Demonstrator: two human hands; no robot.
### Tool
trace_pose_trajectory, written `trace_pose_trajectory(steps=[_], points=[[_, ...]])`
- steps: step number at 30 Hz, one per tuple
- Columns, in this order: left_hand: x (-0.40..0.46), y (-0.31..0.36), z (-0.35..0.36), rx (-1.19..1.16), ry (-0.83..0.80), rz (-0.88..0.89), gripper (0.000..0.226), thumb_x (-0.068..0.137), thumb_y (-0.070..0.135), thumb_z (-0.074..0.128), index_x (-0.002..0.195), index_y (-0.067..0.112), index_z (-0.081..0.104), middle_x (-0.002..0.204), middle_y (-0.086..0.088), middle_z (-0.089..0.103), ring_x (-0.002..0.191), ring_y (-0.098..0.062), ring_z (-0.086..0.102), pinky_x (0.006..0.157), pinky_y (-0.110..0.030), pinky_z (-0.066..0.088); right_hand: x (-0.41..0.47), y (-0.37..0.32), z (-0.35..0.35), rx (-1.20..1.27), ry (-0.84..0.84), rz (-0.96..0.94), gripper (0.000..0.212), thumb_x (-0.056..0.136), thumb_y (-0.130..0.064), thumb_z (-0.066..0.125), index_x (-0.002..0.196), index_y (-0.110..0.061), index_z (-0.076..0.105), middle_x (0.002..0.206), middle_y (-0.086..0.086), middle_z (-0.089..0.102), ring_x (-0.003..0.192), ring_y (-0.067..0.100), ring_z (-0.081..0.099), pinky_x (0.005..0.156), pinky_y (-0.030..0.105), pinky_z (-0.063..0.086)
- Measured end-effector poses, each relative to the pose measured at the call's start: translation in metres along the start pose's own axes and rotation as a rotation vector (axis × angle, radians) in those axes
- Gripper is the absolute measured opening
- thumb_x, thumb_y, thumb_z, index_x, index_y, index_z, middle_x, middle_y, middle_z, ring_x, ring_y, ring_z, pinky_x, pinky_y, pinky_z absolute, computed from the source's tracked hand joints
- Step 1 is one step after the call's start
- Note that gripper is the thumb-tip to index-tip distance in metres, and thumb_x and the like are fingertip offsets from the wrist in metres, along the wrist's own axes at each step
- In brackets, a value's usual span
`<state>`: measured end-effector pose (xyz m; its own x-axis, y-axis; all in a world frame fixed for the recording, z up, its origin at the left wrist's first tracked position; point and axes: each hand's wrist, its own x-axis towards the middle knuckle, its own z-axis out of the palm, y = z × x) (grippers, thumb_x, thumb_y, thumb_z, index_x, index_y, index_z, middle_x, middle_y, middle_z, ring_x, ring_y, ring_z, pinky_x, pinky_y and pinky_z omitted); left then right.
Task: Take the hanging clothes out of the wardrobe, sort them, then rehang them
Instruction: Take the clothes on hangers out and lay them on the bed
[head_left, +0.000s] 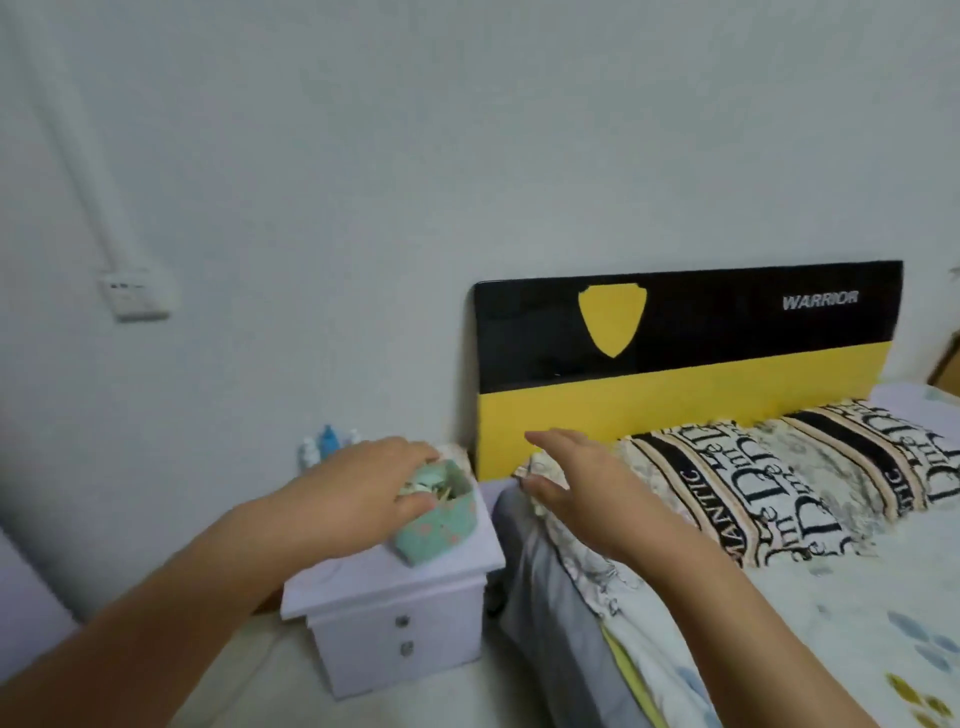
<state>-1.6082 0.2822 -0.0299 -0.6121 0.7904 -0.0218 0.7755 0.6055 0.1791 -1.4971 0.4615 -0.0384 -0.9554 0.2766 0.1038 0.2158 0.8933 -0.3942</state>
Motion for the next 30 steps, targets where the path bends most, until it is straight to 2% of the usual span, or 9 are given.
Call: trace_pose_trajectory(steps=[4,8,13,17,20,25,30], points=[[-0.04,-0.063,-0.017,0.011,0.022,-0.159,0.05,0.093,0.05,0.036,0.139,0.029,0.035,0.141,0.006,0.042,0.126,-0.013,0.043,0.102,-0.026,0.035,0.046,-0.072,0.028,-0.045,-0.066,-0.174,0.053,0.096,-0.034,0.047,0.145,-0.023,0.03,0.149,0.002,0.032,0.136,0.02,0.031,0.109,0.031,0.029],[-0.074,-0.116,-0.028,-0.006,0.051,-0.335,0.048,0.096,0.04,0.04,0.142,0.029,0.029,0.141,0.005,0.041,0.126,-0.012,0.042,0.105,-0.025,0.033,0.087,-0.141,0.05,-0.093,-0.17,-0.381,0.055,0.097,-0.036,0.044,0.147,-0.024,0.025,0.151,0.002,0.028,0.138,0.021,0.028,0.111,0.033,0.028],[-0.116,-0.167,-0.043,-0.049,0.163,-0.589,0.05,0.096,0.041,0.041,0.143,0.03,0.028,0.148,0.009,0.034,0.131,-0.011,0.038,0.109,-0.026,0.031,0.128,-0.219,0.074,-0.124,-0.271,-0.647,0.057,0.098,-0.037,0.042,0.149,-0.025,0.018,0.157,0.002,0.016,0.143,0.02,0.017,0.116,0.036,0.021],[-0.154,-0.193,-0.049,-0.061,0.212,-0.795,0.052,0.096,0.043,0.04,0.145,0.032,0.023,0.149,0.009,0.031,0.133,-0.011,0.035,0.109,-0.025,0.028,0.148,-0.273,0.098,-0.115,-0.334,-0.845,0.056,0.098,-0.037,0.041,0.149,-0.026,0.018,0.157,0.001,0.017,0.143,0.021,0.017,0.115,0.035,0.02],[-0.187,-0.204,-0.051,-0.067,0.244,-0.945,0.052,0.097,0.043,0.04,0.144,0.032,0.024,0.145,0.008,0.035,0.129,-0.011,0.038,0.105,-0.024,0.032,0.148,-0.313,0.118,-0.091,-0.419,-0.984,0.055,0.099,-0.033,0.041,0.148,-0.025,0.02,0.155,0.0,0.021,0.142,0.021,0.019,0.114,0.034,0.021],[-0.258,-0.212,-0.049,-0.07,0.261,-1.158,0.05,0.095,0.04,0.044,0.142,0.027,0.031,0.139,0.004,0.043,0.121,-0.011,0.045,0.098,-0.021,0.037,0.131,-0.384,0.156,-0.093,-0.524,-1.188,0.057,0.099,-0.034,0.041,0.149,-0.027,0.015,0.158,0.001,0.01,0.145,0.018,0.011,0.117,0.035,0.016],[-0.332,-0.227,-0.052,-0.065,0.294,-1.316,0.05,0.095,0.04,0.046,0.141,0.027,0.032,0.14,0.003,0.043,0.123,-0.014,0.045,0.099,-0.025,0.039,0.096,-0.452,0.186,-0.062,-0.571,-1.338,0.056,0.099,-0.033,0.041,0.149,-0.026,0.017,0.157,0.001,0.014,0.144,0.02,0.013,0.115,0.033,0.017]])
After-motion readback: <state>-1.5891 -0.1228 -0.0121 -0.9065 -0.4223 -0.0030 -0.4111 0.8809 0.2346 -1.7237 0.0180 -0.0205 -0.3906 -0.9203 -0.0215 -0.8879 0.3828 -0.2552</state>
